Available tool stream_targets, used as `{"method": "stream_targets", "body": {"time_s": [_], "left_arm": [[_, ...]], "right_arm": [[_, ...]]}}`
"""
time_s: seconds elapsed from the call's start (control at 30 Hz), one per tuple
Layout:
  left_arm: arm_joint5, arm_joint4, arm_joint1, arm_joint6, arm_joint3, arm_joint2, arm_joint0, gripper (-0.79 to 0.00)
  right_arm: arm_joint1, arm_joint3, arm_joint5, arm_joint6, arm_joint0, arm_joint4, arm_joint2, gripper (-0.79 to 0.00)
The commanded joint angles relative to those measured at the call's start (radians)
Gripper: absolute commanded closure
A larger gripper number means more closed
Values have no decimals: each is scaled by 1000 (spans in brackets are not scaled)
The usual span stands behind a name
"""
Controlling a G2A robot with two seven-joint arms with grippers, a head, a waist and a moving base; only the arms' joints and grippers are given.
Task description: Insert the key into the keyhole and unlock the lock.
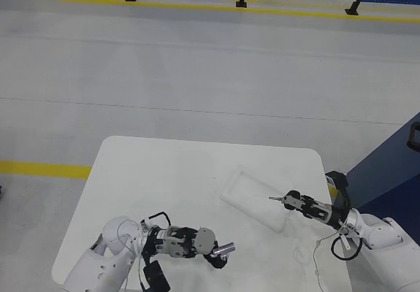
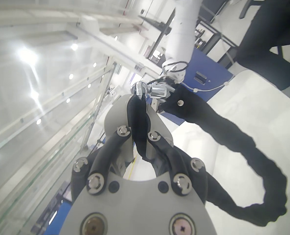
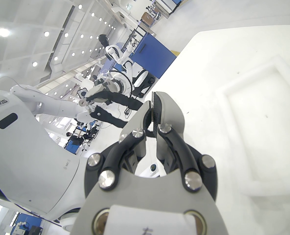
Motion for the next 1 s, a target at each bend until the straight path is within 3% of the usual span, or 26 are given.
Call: {"method": "stream_targets", "body": {"time_s": [0.0, 0.37, 0.8, 0.97], "left_arm": [[50, 5, -3, 30, 39, 25, -28, 0], [187, -26, -17, 48, 123, 86, -113, 0], [195, -24, -16, 5, 130, 89, -118, 0], [193, 6, -10, -15, 160, 87, -139, 0]], "right_arm": [[0, 0, 0, 0, 0, 0, 0, 0], [0, 0, 0, 0, 0, 0, 0, 0], [0, 0, 0, 0, 0, 0, 0, 0], [-4, -67, -14, -19, -15, -31, 4, 0]]}}
